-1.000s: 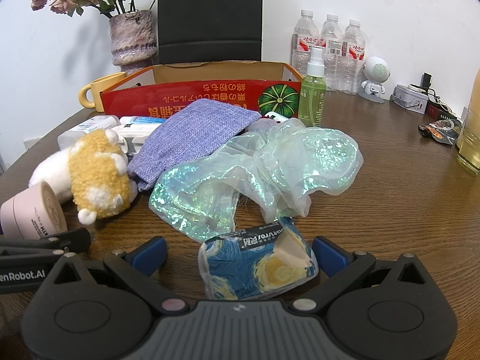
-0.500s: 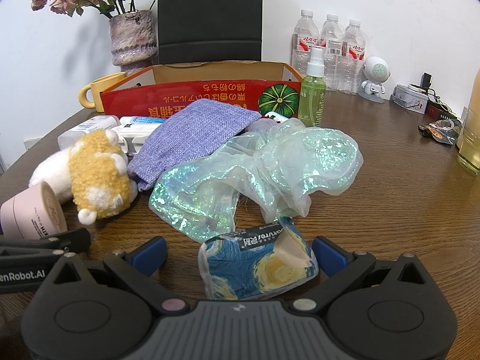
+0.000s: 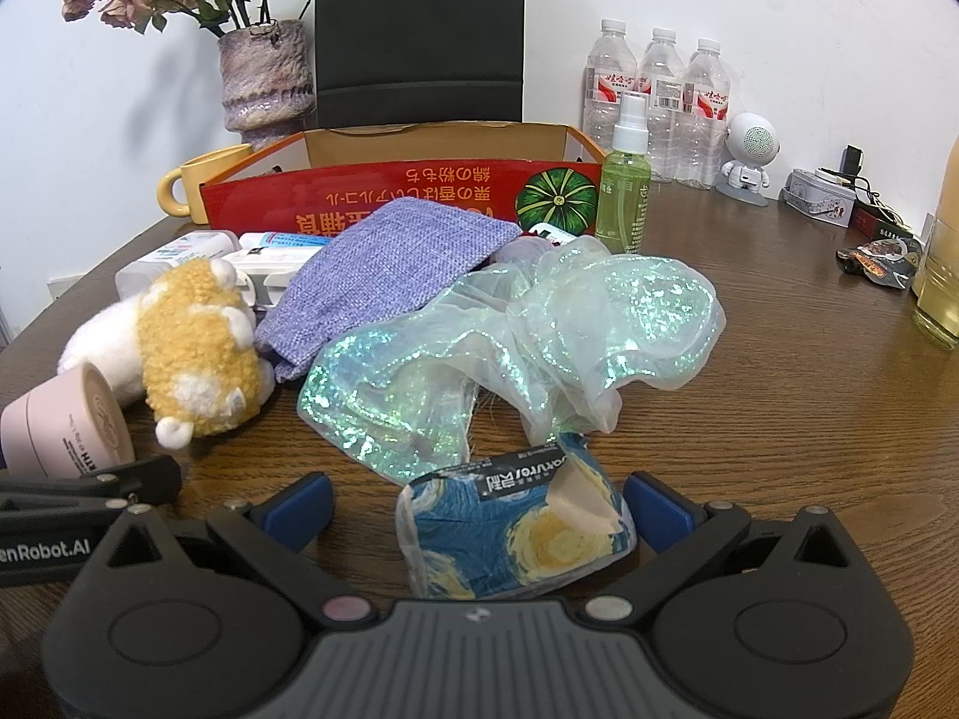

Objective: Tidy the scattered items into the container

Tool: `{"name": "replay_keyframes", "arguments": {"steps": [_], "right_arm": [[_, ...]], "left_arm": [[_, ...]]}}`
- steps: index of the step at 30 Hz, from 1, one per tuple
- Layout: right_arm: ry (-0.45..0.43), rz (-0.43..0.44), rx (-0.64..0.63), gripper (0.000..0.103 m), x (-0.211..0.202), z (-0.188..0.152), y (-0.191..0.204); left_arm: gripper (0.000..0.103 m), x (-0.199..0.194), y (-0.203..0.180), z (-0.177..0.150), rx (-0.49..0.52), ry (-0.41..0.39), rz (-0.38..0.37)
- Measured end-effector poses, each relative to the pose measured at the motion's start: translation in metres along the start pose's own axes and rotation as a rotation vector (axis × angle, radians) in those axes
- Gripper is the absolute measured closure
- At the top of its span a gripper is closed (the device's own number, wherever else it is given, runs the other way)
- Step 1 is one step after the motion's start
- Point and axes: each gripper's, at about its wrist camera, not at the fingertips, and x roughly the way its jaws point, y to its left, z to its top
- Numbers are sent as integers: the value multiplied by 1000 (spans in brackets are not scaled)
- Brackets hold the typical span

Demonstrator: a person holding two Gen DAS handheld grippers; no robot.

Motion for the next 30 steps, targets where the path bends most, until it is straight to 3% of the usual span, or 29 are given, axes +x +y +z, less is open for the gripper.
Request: {"name": "replay_keyframes", "arguments": {"steps": [26, 30], "right_arm": [[0, 1, -3, 0, -1, 0, 0], [4, 43, -59, 2, -9, -3, 0]], "left_arm": [[0, -1, 0, 0, 2, 0, -1], [0, -11, 3, 0, 54, -34, -41]]}}
